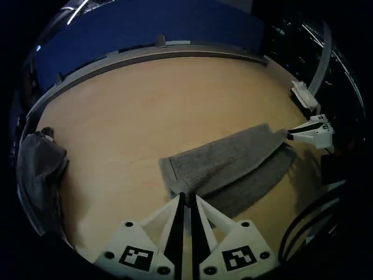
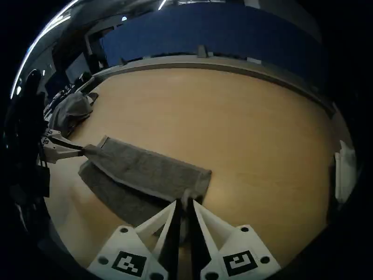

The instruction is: Fold towel

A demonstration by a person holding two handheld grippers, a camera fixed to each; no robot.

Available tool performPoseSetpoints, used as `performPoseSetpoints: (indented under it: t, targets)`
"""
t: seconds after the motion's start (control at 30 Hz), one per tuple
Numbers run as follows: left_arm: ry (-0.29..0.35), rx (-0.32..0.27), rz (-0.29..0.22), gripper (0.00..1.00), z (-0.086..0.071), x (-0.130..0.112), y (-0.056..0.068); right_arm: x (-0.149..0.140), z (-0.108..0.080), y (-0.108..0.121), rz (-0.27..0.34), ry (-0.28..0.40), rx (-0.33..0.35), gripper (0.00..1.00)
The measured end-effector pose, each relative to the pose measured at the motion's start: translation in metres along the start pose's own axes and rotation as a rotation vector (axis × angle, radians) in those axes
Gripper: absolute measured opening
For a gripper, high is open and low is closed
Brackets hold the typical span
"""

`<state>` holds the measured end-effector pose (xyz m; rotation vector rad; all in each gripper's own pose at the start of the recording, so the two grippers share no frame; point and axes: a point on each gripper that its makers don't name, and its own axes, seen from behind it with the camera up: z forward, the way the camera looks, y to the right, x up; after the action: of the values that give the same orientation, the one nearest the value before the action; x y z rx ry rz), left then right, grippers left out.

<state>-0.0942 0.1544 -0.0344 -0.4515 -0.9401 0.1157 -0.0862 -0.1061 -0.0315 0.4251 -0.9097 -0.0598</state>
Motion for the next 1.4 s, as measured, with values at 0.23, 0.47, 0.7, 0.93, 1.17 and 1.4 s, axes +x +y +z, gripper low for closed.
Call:
performPoseSetpoints:
  t: [0.23, 0.47, 0.7, 0.93, 1.17, 1.4]
  targets:
    - [-0.003, 0.009, -0.008, 0.11, 0.007, 0.001, -0.003, -0.002, 0.006, 0.005, -0.023, -0.011, -0.019, 0.13]
    - [-0.006, 0.018, -0.011, 0.15, 0.014, 0.003, -0.007, 0.000, 0.012, 0.010, -0.048, -0.017, -0.043, 0.19]
    - [-0.003, 0.030, -0.013, 0.23, 0.018, 0.006, -0.011, 0.002, 0.018, 0.016, -0.061, -0.020, -0.064, 0.31]
    - [0.002, 0.048, -0.012, 0.29, 0.021, 0.012, -0.017, 0.007, 0.022, 0.022, -0.068, -0.015, -0.088, 0.41]
    - [0.011, 0.063, -0.017, 0.41, 0.025, 0.017, -0.022, 0.014, 0.026, 0.025, -0.076, -0.006, -0.100, 0.47]
    - [0.020, 0.082, -0.033, 0.55, 0.024, 0.025, -0.030, 0.022, 0.027, 0.028, -0.068, 0.012, -0.107, 0.53]
